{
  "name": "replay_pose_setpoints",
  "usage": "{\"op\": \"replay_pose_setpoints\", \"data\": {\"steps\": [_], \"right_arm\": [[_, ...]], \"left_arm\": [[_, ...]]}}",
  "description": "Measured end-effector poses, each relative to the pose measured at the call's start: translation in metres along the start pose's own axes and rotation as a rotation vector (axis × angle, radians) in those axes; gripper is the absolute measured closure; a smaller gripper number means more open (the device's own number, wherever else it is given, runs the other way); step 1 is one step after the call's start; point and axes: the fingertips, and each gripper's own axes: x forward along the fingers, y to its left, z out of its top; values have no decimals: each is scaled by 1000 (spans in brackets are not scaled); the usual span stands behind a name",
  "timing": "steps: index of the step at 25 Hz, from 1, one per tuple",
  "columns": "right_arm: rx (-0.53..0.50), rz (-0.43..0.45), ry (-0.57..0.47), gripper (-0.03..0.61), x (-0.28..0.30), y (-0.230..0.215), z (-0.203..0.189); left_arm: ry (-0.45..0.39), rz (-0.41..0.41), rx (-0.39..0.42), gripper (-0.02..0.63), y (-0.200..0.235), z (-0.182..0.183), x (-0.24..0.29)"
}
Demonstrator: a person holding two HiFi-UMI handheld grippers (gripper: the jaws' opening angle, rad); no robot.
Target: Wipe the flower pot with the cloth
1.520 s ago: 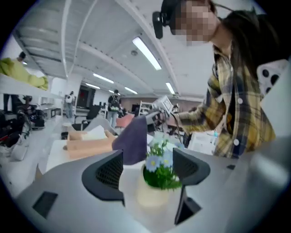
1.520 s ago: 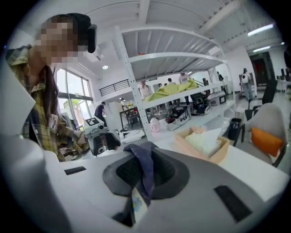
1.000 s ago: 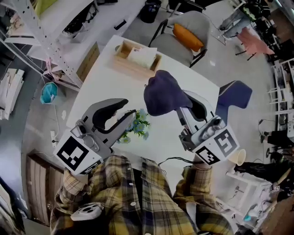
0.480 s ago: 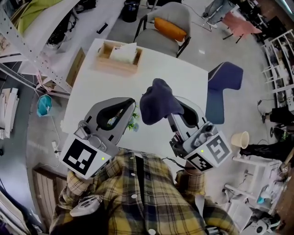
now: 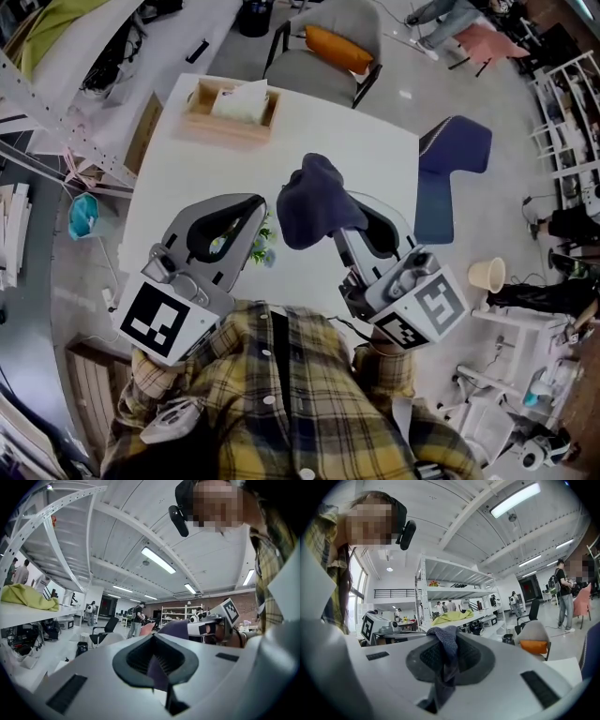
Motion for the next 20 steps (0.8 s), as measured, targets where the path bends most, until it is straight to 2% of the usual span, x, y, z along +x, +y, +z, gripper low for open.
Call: {"op": "replay_pose_setpoints", "data": {"steps": [13, 20], "right_arm": [[-1, -19, 35, 563, 5, -9, -2], [3, -38, 54, 563, 19, -12, -12]], "left_arm": [[11, -14, 7, 604, 8, 2, 7], [5, -8, -6, 604, 31, -2, 4]]}}
